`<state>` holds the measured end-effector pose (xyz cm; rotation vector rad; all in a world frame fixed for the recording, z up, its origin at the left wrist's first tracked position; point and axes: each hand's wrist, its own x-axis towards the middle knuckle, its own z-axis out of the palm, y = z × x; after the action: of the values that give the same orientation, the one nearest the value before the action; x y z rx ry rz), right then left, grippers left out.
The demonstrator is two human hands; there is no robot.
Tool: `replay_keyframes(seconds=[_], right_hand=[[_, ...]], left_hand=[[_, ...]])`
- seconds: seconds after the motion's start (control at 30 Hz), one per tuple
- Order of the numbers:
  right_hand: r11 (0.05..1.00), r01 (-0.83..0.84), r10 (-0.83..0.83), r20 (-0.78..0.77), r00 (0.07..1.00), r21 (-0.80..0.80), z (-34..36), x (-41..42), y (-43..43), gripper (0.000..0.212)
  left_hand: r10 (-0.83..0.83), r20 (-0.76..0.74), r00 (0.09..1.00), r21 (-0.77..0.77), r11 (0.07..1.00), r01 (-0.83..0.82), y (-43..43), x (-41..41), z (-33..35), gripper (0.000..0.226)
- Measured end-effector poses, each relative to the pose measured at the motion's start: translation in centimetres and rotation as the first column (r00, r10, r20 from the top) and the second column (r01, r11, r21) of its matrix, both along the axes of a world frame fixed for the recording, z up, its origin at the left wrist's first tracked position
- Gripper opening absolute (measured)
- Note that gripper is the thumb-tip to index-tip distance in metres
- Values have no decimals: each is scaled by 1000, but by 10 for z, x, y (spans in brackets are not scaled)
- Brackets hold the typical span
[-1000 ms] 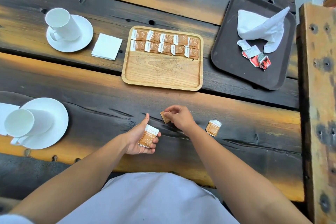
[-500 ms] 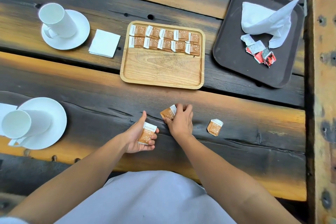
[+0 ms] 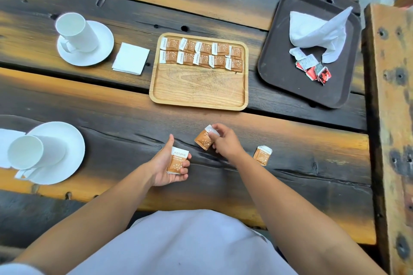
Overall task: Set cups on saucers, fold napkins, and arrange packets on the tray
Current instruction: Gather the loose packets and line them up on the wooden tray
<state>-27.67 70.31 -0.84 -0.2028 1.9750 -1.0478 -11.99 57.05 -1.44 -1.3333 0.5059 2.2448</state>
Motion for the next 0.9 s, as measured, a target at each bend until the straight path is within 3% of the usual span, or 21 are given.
replay_keyframes(seconds=[0.23, 0.37, 0.5, 0.63, 0.9], right_hand=[[966, -226, 245, 154, 957, -127, 48, 16, -14, 16], [900, -405, 425, 122, 897, -159, 59, 36, -19, 12], [868, -476, 488, 65, 871, -141, 56, 56, -21, 23], [830, -553, 554, -15, 833, -73, 52, 69, -21, 13], [830, -557, 552, -146, 821, 6, 53, 81, -17, 10]], left_hand=[[30, -47, 998, -6, 1000, -30, 7, 13, 10, 85], [25, -86, 996, -27, 999, -27, 13, 19, 16, 89], [15, -116, 993, -29, 999, -19, 17, 26, 23, 91], [5, -92, 996, -63, 998, -11, 20, 33, 25, 88], [26, -58, 998, -59, 998, -30, 24, 36, 29, 87]])
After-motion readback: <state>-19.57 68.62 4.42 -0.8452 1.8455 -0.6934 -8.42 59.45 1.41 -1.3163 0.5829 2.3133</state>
